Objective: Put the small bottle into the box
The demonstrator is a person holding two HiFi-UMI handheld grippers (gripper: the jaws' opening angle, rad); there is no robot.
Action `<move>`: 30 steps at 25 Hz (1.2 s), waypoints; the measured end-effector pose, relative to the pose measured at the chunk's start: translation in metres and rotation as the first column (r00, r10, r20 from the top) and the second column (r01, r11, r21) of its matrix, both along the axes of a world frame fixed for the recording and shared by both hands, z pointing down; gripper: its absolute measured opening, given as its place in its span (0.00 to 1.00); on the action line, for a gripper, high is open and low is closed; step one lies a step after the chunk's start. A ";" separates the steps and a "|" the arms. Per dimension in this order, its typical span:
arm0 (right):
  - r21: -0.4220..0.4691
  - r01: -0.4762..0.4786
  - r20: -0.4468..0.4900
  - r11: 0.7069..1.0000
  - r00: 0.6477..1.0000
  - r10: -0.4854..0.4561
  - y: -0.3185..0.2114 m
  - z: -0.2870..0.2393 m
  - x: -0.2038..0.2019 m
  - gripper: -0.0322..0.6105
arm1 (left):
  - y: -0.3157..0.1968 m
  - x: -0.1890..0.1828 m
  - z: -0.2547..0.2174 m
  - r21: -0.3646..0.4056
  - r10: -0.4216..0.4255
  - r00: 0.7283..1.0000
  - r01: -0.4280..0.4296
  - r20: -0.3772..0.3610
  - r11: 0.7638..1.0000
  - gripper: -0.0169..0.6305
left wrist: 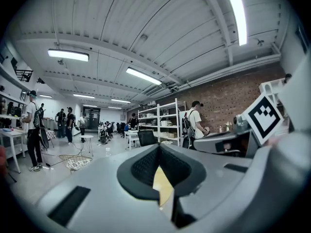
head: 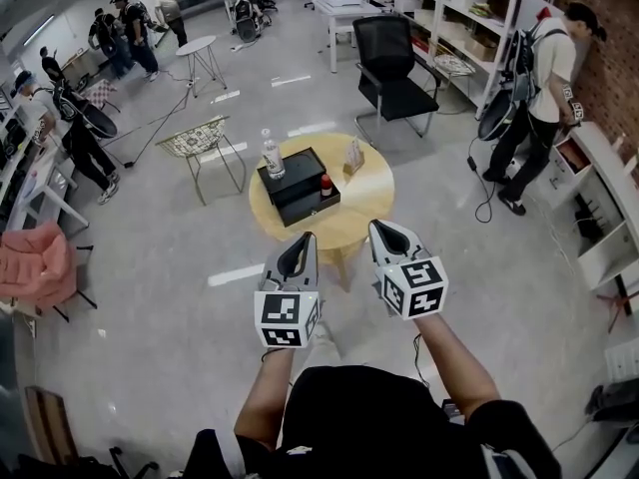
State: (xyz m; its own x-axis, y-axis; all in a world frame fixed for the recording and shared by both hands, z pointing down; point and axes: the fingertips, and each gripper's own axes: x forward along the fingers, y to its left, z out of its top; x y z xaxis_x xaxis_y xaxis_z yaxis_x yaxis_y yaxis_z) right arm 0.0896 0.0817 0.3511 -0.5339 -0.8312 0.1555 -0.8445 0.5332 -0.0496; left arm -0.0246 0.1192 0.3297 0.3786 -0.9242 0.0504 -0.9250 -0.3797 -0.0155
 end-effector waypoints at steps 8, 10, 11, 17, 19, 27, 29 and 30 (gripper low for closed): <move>0.015 0.006 0.019 1.000 1.000 -0.006 0.003 -0.006 -0.001 0.05 | 0.005 -0.003 -0.001 -0.001 -0.013 1.000 0.013 0.014 1.000 0.05; 0.019 0.008 0.020 1.000 1.000 -0.009 0.004 -0.006 -0.001 0.05 | 0.005 -0.002 -0.001 0.000 -0.014 1.000 0.014 0.015 1.000 0.05; 0.020 0.009 0.021 1.000 1.000 -0.010 0.004 -0.006 0.000 0.05 | 0.005 -0.002 0.000 0.002 -0.014 1.000 0.014 0.015 1.000 0.05; 0.025 0.014 0.026 1.000 1.000 -0.014 0.004 -0.006 0.001 0.05 | 0.007 -0.001 -0.002 0.009 -0.019 1.000 0.019 0.020 1.000 0.05; 0.022 0.018 0.025 1.000 1.000 -0.018 0.006 -0.007 0.001 0.05 | 0.009 -0.001 -0.003 0.009 -0.024 1.000 0.023 0.021 1.000 0.05; 0.023 0.023 0.020 0.999 1.000 -0.023 0.008 -0.003 0.005 0.05 | 0.010 0.003 0.001 0.007 -0.027 0.999 0.027 0.018 1.000 0.04; 0.024 0.021 0.021 0.999 1.000 -0.022 0.006 -0.003 0.006 0.05 | 0.008 0.004 0.002 0.006 -0.025 1.000 0.024 0.019 1.000 0.05; 0.024 0.020 0.021 1.000 1.000 -0.021 0.005 -0.003 0.006 0.05 | 0.007 0.004 0.003 0.006 -0.023 1.000 0.023 0.019 1.000 0.05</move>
